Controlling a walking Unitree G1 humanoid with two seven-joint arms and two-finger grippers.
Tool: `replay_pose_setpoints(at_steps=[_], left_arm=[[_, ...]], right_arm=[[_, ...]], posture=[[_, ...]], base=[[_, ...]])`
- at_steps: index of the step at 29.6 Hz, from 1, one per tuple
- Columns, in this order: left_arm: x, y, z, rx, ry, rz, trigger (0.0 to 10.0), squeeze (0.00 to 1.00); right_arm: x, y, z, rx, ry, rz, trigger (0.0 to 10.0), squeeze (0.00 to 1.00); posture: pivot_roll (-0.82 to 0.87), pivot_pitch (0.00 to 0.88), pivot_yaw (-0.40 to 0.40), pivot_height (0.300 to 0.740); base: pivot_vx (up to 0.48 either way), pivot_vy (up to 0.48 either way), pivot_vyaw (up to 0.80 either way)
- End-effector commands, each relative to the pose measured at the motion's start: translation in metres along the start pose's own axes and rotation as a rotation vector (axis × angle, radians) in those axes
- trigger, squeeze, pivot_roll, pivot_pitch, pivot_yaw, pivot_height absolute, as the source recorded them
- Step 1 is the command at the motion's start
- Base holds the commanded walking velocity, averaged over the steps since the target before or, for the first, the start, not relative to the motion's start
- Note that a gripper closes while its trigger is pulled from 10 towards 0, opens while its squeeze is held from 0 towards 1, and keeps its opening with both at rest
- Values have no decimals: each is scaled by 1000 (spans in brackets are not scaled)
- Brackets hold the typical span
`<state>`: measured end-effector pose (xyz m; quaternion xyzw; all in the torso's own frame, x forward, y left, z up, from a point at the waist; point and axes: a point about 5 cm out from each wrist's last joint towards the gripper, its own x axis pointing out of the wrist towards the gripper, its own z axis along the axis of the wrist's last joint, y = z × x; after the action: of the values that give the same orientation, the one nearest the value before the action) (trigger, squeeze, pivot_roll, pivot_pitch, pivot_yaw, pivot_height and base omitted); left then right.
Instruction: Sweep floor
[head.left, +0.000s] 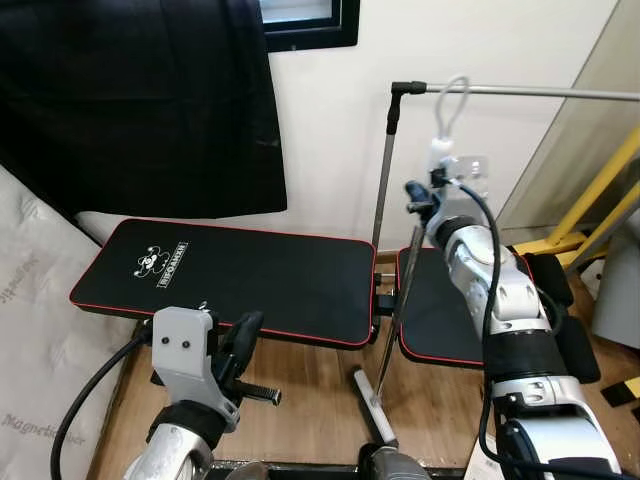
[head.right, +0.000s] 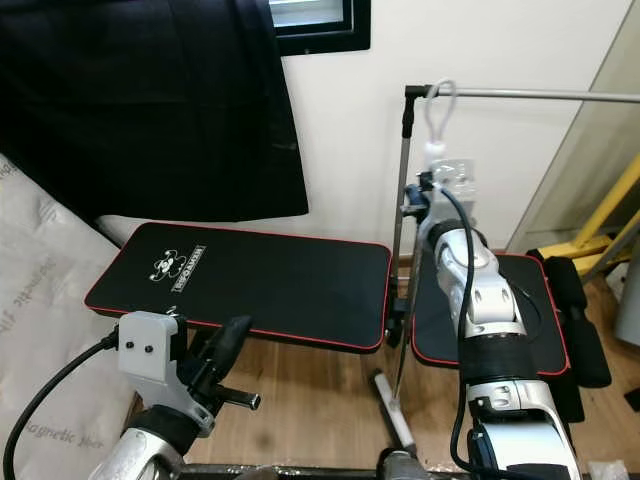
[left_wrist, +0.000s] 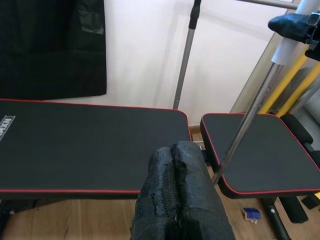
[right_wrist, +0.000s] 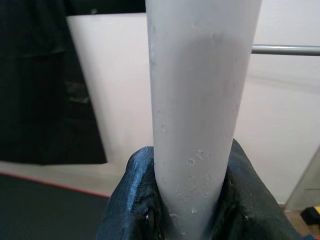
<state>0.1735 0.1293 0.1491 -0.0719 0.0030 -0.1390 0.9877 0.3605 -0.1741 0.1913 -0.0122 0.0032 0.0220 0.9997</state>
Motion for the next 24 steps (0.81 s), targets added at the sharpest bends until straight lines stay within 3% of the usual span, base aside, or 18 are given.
replay_pose_setpoints(at_steps=[1,13,20,21,23,24], left_arm=[[-7,-2,2,7,27,1,10000,0],[-10,-2,5,13,31,3,10000,0],[-10,-4,6,13,31,7,10000,0],[-10,-4,6,13,32,8,10000,0],[-10,-4,6,13,33,8,10000,0],[-10,-5,7,13,34,9,10000,0]], right_arm=[[16,-8,20,49,-153,-104,10000,0],[25,9,26,118,-189,-55,10000,0],[34,8,32,57,-227,-118,10000,0],[35,5,33,55,-244,-128,10000,878],[36,4,33,58,-257,-131,10000,878],[37,3,32,57,-258,-138,10000,1000]], posture=[[59,222,1,740],[68,231,3,740],[71,237,-1,740],[71,237,-1,740],[71,237,-2,740],[71,237,-4,740]], base=[[0,0,0],[0,0,0],[0,0,0],[0,0,0],[0,0,0],[0,0,0]])
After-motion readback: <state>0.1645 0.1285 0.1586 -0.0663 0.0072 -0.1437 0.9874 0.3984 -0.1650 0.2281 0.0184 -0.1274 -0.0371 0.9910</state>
